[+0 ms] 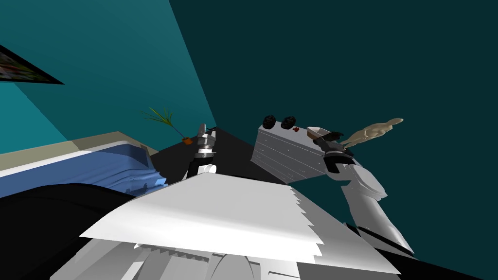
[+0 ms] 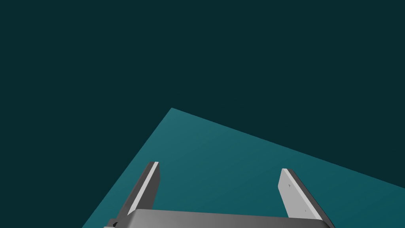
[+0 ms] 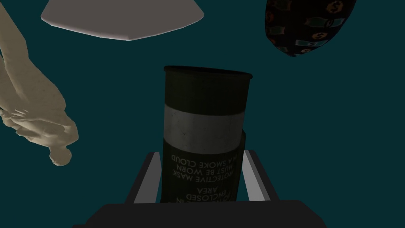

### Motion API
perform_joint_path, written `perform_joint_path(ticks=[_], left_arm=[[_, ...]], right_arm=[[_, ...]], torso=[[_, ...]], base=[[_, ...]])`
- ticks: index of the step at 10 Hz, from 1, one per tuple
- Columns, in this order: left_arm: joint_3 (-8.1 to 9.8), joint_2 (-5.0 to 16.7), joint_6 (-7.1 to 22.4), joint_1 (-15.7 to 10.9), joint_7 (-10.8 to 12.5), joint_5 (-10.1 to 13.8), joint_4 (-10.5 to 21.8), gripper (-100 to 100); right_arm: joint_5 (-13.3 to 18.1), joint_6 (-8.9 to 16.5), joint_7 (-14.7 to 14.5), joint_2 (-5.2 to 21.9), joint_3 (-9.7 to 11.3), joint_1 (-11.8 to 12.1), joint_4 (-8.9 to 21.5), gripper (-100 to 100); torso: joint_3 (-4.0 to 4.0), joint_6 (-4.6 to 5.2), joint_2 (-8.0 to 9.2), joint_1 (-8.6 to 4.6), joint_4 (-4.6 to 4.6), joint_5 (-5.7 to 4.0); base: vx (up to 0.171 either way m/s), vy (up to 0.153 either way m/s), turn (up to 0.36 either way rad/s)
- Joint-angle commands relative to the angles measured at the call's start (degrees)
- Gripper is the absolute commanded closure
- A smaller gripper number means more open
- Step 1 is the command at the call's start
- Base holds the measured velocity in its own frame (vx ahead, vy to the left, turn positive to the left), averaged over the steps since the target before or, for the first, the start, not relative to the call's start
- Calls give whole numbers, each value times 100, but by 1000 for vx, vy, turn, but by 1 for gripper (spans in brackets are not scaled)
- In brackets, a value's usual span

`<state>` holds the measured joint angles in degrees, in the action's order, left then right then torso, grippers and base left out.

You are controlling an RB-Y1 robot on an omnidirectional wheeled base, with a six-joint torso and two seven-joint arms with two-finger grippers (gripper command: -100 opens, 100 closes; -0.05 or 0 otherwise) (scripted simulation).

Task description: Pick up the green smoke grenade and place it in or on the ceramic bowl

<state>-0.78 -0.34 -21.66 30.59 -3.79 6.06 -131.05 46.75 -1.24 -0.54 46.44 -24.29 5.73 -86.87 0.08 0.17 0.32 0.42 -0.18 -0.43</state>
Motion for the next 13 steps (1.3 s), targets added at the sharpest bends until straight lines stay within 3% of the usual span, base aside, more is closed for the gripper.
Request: perform_joint_path(ticks=[1,2,3,5,6,7,8,9,10,13], left_arm=[[0,0,0,0,0,0,0,0],[0,0,0,0,0,0,0,0],[0,0,0,0,0,0,0,0],[0,0,0,0,0,0,0,0],[0,0,0,1,0,0,0,0],[0,0,0,0,0,0,0,0],[0,0,0,1,0,0,0,0],[0,0,0,0,0,0,0,0],[0,0,0,0,0,0,0,0],[0,0,0,0,0,0,0,0]], right_arm=[[8,-65,83,170,46,-178,286,100],[66,-182,187,371,112,-389,426,100],[66,-182,187,371,112,-406,578,100],[185,-418,386,709,256,-815,1013,100],[185,-418,386,758,256,-815,1174,100],[247,-535,481,943,333,-993,1374,100],[247,-535,481,943,333,-993,1463,100],[308,-650,572,1121,414,-1152,1664,100],[308,-650,572,1121,414,-1152,1749,100],[429,-875,741,1455,581,-1421,2194,100]], torso=[[0,0,0,0,0,0],[0,3,1,0,-1,-2],[0,2,-2,-1,1,3],[-1,2,-2,-2,0,0],[-9,-2,-18,-3,-2,3],[-11,4,-18,-9,-5,-1],[-9,6,-16,-12,-2,3],[-4,9,-6,-7,-3,-3],[-1,8,-4,-6,2,4],[2,10,2,-5,3,1]], base=[[47,-10,7],[60,-20,0],[50,-22,12],[79,-24,8],[103,-51,28],[90,-53,16],[66,-38,7],[66,-39,7],[59,-42,18],[74,-52,13]])
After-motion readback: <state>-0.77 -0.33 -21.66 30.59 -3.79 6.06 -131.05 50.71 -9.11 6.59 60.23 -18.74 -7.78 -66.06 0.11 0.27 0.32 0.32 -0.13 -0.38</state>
